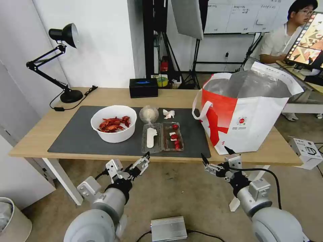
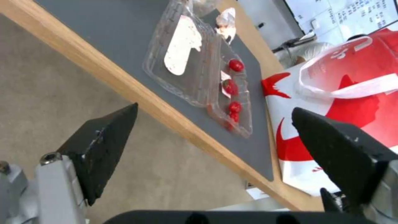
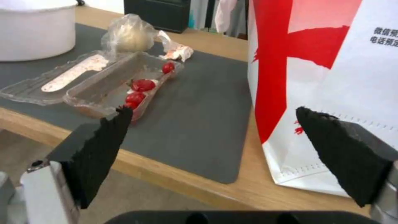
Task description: Pick up the trash from the table and place it into the takeout bag.
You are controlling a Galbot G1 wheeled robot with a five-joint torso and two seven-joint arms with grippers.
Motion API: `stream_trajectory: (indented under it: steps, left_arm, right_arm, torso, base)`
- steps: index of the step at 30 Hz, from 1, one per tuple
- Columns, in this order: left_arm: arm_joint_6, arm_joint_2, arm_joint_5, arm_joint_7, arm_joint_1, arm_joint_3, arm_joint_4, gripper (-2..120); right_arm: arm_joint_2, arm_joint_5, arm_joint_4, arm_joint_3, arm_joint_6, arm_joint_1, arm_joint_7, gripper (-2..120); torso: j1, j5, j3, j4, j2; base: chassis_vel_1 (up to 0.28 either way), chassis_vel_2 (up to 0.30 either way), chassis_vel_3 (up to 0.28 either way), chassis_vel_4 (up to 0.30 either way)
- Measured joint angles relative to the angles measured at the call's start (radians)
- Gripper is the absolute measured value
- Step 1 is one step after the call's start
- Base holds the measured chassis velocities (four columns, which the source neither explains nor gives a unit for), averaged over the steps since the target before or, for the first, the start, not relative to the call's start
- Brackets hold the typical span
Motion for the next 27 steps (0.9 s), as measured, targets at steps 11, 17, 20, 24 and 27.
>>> stream_trajectory:
  steps: [11, 17, 20, 24, 27]
  left_arm:
    - [-0.001, -0.005, -0.027, -0.012, -0.04, 0.007, 0.032, 100]
    - [-0.008, -0.003, -0.043, -0.014, -0.069, 0.015, 0.054, 100]
    - [-0.008, -0.003, -0.047, -0.014, -0.077, 0.021, 0.062, 100]
    - [-0.008, -0.004, -0.048, -0.014, -0.089, 0.033, 0.073, 100]
    - [-0.012, -0.007, -0.048, -0.014, -0.102, 0.045, 0.087, 100]
  right_arm:
    - [0.004, -0.007, -0.006, -0.004, 0.0, 0.001, 0.001, 100]
    - [0.009, -0.016, -0.007, -0.005, 0.001, -0.005, 0.001, 100]
    - [0.012, -0.02, -0.007, -0.006, 0.001, -0.007, 0.001, 100]
    - [0.014, -0.023, -0.007, -0.005, 0.001, -0.01, 0.001, 100]
    - [0.016, -0.026, -0.008, -0.003, 0.002, -0.01, 0.001, 100]
  torso:
    - [0.0, 0.0, 0.0, 0.0, 0.0]
    - [0.0, 0.0, 0.0, 0.0, 0.0]
    - [0.0, 0.0, 0.0, 0.0, 0.0]
    - [0.0, 0.0, 0.0, 0.0, 0.0]
    - [0.0, 0.0, 0.0, 0.0, 0.0]
  base:
    - [0.0, 0.0, 0.0, 0.0]
    - [0.0, 0.0, 0.0, 0.0]
    - [0.0, 0.0, 0.0, 0.0]
    - [0.0, 0.0, 0.0, 0.0]
    - [0.0, 0.0, 0.0, 0.0]
